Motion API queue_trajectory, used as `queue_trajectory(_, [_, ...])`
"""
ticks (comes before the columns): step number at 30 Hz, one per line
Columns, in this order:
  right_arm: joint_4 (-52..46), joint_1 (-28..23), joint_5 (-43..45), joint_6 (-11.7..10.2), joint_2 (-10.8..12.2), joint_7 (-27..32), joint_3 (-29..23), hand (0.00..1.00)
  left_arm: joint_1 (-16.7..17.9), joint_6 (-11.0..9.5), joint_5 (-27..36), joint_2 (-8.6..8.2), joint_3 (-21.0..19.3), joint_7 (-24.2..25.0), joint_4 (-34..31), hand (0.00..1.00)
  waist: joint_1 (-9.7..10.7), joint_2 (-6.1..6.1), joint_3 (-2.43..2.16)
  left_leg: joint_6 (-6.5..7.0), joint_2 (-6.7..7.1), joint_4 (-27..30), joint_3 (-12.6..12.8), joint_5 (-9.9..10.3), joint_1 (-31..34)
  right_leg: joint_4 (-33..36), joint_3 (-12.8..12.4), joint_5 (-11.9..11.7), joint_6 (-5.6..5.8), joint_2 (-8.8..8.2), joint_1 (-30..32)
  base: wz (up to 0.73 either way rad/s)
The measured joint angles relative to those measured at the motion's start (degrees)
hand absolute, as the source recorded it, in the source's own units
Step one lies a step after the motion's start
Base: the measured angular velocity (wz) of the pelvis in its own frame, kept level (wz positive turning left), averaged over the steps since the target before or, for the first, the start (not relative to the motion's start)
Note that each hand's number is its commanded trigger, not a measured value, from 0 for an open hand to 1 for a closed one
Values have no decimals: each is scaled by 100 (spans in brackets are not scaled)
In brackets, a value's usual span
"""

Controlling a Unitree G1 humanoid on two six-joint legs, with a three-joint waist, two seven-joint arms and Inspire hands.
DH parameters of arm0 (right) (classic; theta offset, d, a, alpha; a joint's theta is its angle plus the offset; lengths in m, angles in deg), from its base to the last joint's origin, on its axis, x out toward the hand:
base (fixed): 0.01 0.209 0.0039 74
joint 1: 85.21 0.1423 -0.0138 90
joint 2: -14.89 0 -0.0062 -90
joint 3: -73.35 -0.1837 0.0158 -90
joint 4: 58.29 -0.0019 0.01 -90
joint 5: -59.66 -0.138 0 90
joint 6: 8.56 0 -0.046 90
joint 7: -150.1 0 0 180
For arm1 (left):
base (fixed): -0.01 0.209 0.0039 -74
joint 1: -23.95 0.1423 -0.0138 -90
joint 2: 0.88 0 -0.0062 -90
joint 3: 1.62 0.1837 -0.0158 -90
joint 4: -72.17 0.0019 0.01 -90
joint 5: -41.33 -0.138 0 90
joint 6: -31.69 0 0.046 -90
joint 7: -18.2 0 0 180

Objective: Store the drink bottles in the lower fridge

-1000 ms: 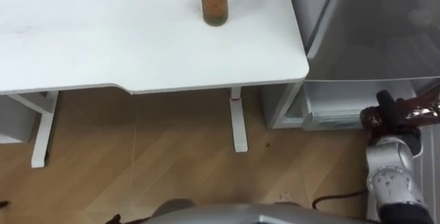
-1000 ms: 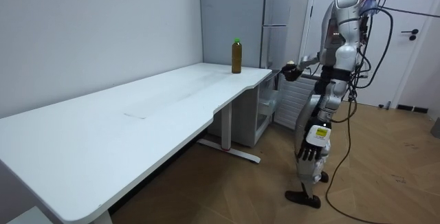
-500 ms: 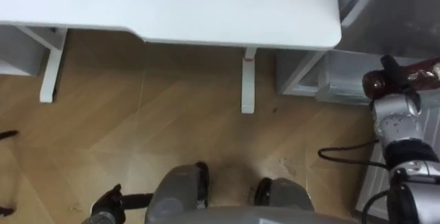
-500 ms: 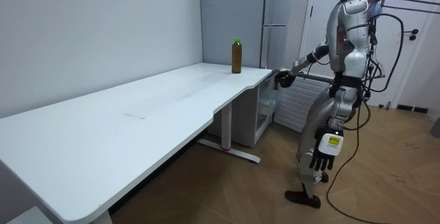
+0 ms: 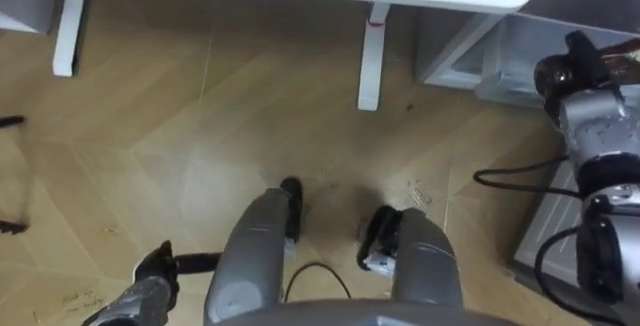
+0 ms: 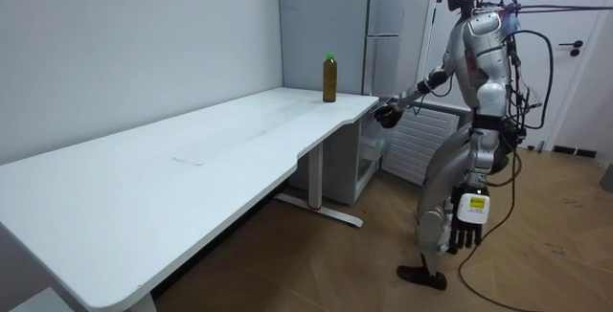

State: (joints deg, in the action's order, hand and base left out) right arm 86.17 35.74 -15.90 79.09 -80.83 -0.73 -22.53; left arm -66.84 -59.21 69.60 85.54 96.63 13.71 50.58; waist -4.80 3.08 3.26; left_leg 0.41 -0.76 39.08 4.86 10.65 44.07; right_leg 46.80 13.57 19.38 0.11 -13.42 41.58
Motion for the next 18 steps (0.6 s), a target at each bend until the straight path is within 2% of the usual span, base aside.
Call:
queue_trajectory(2, [0,101,-90,1,-27,-10,-1,100,-4,-4,58,16,87,-81,-58,0,42,-1,0,16,-1,162,21,28,166,152,4,48,-10,-46,147,6])
queue_trajectory(5, [4,204,-303,1,-86,-9,-3,100,0,-2,150,35,185,-210,-187,0,33,-1,0,47,-63,567,48,173,481,477,-17,165,-19,-59,405,0])
queue_trajectory(7, [4,245,-301,1,-90,-13,-6,100,12,-1,144,34,210,-245,-195,0,13,2,0,54,-73,835,49,297,663,754,-83,279,1,-77,577,0])
queue_trajectory(10, [0,440,-304,2,-187,17,-6,100,29,-3,143,62,205,-296,-208,0,26,17,-6,86,-58,1130,91,348,1058,1114,-155,391,53,-171,1017,2])
queue_trajectory(11, [0,484,-304,2,-220,27,-6,80,30,5,142,62,206,-320,-209,0,17,19,-8,94,-58,1184,104,353,1141,1178,-173,398,48,-185,1107,0])
queue_trajectory(12, [1,569,-305,2,-278,48,-6,21,38,34,142,60,206,-389,-210,0,18,27,-6,111,-48,1282,133,360,1260,1310,-208,416,23,-233,1261,0])
queue_trajectory(13, [1,648,-310,1,-321,83,-6,0,59,63,142,66,206,-424,-231,0,32,29,-7,123,-48,1374,154,371,1340,1422,-238,434,-7,-256,1356,3])
queue_trajectory(18, [1,888,-380,16,-351,201,0,0,145,67,147,130,205,-511,-314,0,141,44,-10,109,-56,1635,151,453,1469,1715,-228,552,-95,-339,1477,4])
